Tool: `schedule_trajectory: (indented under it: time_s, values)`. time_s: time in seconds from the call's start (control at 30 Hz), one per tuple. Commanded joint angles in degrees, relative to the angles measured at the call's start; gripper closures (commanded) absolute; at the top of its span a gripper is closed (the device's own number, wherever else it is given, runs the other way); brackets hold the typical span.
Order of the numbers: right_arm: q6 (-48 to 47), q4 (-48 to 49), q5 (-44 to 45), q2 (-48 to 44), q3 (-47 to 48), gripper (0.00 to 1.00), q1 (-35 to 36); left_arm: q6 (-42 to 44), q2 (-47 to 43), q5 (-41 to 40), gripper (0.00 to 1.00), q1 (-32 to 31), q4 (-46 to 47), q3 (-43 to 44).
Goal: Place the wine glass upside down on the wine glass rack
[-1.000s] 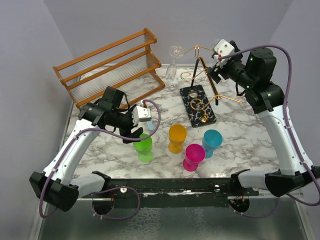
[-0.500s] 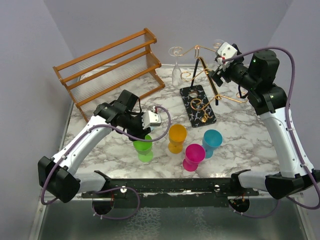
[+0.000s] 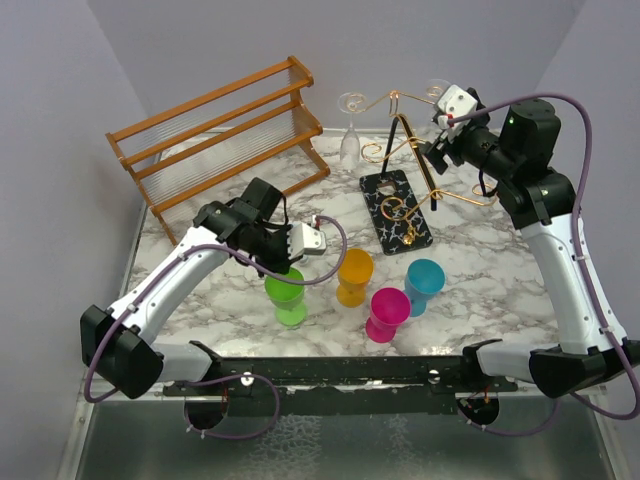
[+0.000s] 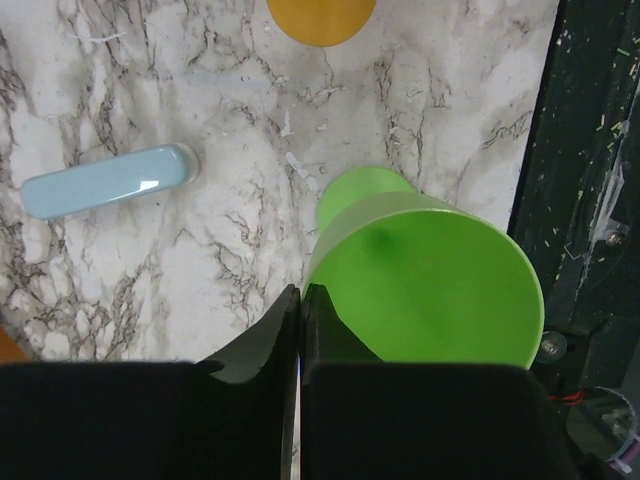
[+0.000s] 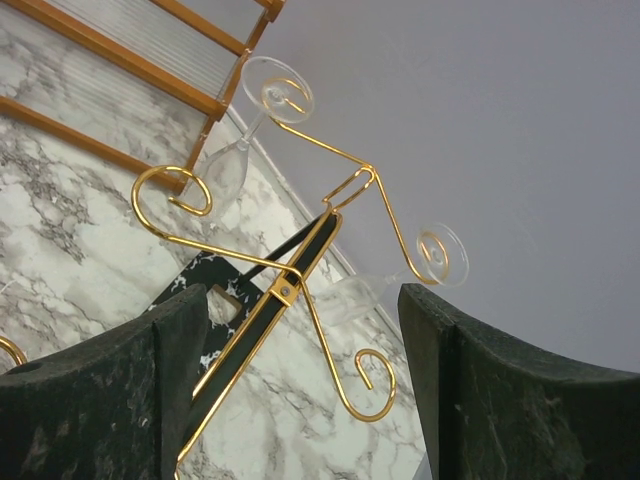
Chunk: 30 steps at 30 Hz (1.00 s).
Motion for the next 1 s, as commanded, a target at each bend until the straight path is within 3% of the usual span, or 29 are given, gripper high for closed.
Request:
schedule_trajectory:
  time_s: [0.0, 0.3, 0.43, 0.63, 0.77, 0.97]
  values:
    - [0.47, -1.11, -4.87, 0.15, -1.23, 0.23, -1.79, 3.01, -0.34, -0.14, 1.00, -0.31, -4.47, 6.98]
    - [1.86, -4.06, -18.90, 1.47, 0.93, 0.22, -5.49, 1.51, -4.94, -1.44, 1.00, -0.20, -8.76, 23.88]
    - [4.86, -3.30, -21.05, 3.15, 2.09, 0.23, -5.72, -3.40, -4.93, -0.17, 1.00, 3.74, -6.35, 31.43]
    - [13.00, -0.26, -24.75, 5.82, 4.86, 0.26, -5.73, -17.32, -1.32, 7.23, 1.00, 11.83, 2.12, 43.10]
    - [21.78, 2.62, -31.92, 8.39, 8.20, 0.29, -5.56, -26.61, 1.72, 7.20, 1.00, 13.52, 8.90, 47.99]
    - [37.22, 10.27, -37.98, 12.78, 9.86, 0.38, -3.66, -33.42, 2.83, 4.17, 1.00, 13.48, 24.48, 45.25]
